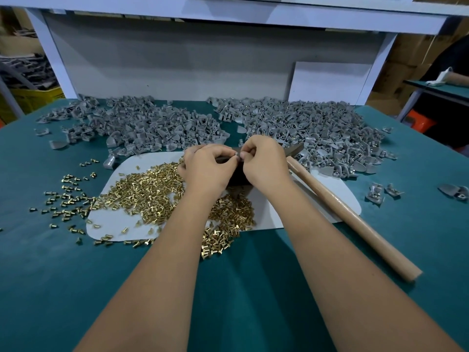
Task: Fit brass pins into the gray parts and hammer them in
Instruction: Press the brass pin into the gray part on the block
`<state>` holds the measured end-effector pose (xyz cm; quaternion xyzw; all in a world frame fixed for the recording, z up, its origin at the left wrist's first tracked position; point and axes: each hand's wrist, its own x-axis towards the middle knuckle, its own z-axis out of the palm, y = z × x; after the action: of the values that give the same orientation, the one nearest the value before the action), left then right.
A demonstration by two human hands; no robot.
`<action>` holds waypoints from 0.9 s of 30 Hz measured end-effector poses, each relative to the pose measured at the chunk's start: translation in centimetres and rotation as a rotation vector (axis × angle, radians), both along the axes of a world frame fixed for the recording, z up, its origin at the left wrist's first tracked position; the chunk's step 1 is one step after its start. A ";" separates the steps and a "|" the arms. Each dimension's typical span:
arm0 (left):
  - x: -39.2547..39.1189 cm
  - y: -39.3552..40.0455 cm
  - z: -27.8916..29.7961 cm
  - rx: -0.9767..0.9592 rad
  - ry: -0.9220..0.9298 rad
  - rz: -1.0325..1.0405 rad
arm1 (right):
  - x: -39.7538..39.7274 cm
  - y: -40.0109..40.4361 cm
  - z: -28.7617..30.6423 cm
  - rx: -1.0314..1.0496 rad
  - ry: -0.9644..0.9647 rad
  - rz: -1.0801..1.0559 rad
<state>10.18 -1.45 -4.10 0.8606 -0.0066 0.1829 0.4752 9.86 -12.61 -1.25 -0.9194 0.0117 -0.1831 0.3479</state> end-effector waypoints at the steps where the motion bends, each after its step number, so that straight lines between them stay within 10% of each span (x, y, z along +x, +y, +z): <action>1: 0.0 0.1 0.1 0.001 -0.001 -0.004 | -0.1 -0.2 0.0 -0.011 -0.009 0.031; 5: -0.4 0.2 0.2 0.017 0.020 -0.023 | -1.6 -2.3 0.7 0.033 -0.043 0.004; 13: -0.5 -0.1 0.4 0.009 0.067 -0.031 | -6.0 -7.3 -0.9 -0.606 0.219 -0.393; 19: -0.7 -0.2 0.3 0.070 0.068 -0.007 | -5.3 -7.4 -1.3 -0.445 0.251 -0.400; 27: -0.6 -0.4 0.2 0.096 0.045 0.047 | -7.2 -6.5 0.8 -0.326 -0.187 -0.329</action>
<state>9.57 -1.89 -3.91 0.8862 0.0157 0.1742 0.4291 2.69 -19.14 -0.46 -0.9282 0.0995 -0.3208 0.1602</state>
